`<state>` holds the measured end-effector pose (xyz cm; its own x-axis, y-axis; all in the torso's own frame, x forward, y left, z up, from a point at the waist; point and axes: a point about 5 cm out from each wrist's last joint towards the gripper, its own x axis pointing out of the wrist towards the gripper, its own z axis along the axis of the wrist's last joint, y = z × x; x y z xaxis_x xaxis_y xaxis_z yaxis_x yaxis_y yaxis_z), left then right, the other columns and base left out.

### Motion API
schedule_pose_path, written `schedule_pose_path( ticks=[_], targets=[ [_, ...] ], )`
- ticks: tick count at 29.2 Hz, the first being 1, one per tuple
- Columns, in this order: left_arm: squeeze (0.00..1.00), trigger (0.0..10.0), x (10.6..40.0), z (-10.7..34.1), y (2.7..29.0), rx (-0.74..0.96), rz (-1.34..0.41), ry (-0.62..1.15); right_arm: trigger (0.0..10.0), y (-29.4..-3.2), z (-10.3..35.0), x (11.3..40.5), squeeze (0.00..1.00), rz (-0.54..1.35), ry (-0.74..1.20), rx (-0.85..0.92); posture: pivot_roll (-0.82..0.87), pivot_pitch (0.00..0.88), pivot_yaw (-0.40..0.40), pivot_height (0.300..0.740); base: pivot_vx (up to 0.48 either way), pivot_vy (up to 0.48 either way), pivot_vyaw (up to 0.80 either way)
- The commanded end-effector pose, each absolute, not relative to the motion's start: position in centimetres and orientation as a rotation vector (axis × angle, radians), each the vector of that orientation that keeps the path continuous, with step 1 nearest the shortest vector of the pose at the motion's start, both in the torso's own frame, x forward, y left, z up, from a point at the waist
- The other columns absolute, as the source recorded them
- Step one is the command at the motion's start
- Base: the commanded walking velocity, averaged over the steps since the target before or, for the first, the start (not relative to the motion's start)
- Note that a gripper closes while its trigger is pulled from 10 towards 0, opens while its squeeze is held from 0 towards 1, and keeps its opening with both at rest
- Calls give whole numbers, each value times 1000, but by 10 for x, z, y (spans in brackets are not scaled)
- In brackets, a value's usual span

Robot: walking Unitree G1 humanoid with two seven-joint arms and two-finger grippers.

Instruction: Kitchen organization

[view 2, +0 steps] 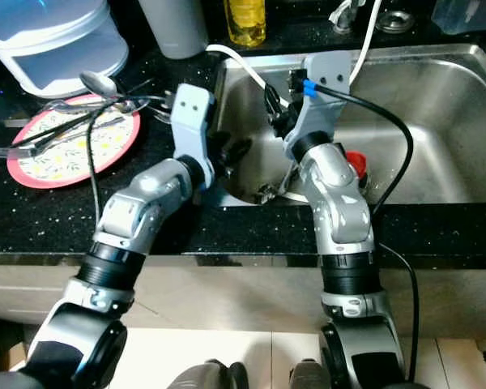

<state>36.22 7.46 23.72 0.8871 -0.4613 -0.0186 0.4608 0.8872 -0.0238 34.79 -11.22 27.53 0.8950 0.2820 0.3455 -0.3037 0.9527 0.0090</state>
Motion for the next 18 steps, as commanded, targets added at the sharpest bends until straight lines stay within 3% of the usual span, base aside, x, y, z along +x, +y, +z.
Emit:
schedule_pose_path(
  ticks=[1,5,6,7,11,18],
  targets=[
    [0,10000,366,242,94,23,-381,30,10000,-109,279,347,0,317,-365,65,-79,156,136,740,0,0,0],
    [0,10000,364,257,98,126,-342,-9,10000,-108,280,348,0,323,-366,66,-70,148,130,740,0,0,0],
    [0,10000,362,271,102,276,-269,-60,10000,-106,280,349,0,330,-367,68,-64,141,126,740,0,0,0],
    [0,10000,361,278,104,317,-241,-86,10000,-105,280,349,0,335,-368,69,-64,139,127,740,0,0,0],
    [0,10000,360,298,118,299,-164,-199,10000,-101,282,349,0,348,-376,70,-62,132,125,740,0,0,0],
    [0,10000,365,310,155,265,-30,-187,10000,-100,281,348,0,361,-377,76,-49,126,112,740,0,0,0]
  ],
)
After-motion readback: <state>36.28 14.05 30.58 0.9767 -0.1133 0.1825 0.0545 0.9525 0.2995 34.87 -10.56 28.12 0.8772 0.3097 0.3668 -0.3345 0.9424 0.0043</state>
